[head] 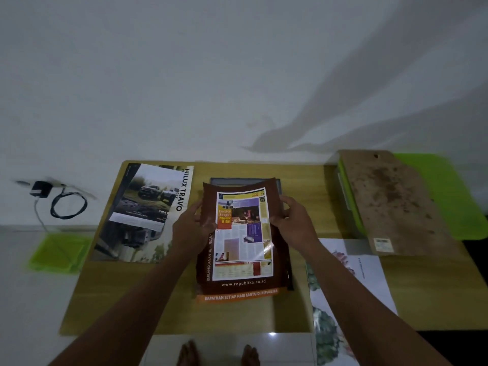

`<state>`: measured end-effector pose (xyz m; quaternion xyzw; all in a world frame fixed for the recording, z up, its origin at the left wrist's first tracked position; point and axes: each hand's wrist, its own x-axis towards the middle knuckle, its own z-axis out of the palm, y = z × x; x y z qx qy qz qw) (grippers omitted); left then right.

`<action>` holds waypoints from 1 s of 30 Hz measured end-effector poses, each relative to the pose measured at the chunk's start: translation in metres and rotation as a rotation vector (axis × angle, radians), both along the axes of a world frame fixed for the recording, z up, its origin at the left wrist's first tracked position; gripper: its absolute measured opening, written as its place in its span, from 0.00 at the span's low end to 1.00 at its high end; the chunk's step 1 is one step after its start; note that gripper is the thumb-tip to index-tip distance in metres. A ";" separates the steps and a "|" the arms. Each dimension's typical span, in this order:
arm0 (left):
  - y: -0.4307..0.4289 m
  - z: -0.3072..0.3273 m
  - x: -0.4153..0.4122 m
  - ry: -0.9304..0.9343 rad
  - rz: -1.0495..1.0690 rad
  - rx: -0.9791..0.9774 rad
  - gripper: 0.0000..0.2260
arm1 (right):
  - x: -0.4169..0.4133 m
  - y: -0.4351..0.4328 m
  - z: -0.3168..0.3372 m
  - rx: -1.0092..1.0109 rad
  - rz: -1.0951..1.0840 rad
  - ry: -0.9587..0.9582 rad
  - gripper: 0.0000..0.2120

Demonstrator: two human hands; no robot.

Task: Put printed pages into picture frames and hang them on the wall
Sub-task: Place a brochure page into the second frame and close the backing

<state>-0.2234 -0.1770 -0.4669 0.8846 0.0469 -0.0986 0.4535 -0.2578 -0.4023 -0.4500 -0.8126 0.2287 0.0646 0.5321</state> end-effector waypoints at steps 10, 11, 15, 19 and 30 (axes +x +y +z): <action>-0.020 -0.046 0.028 -0.054 -0.135 0.264 0.25 | 0.017 -0.006 -0.060 -0.339 0.053 0.038 0.21; -0.020 -0.048 0.029 -0.048 -0.124 0.289 0.26 | 0.019 -0.006 -0.063 -0.370 0.069 0.049 0.23; -0.020 -0.053 0.025 -0.145 -0.143 0.475 0.31 | 0.019 -0.009 -0.065 -0.600 0.186 0.068 0.33; -0.011 -0.059 0.025 -0.224 -0.432 0.586 0.32 | 0.016 -0.012 -0.064 -0.702 0.496 0.018 0.35; -0.012 -0.064 0.027 -0.221 -0.568 0.722 0.32 | 0.017 -0.018 -0.070 -0.743 0.635 0.076 0.35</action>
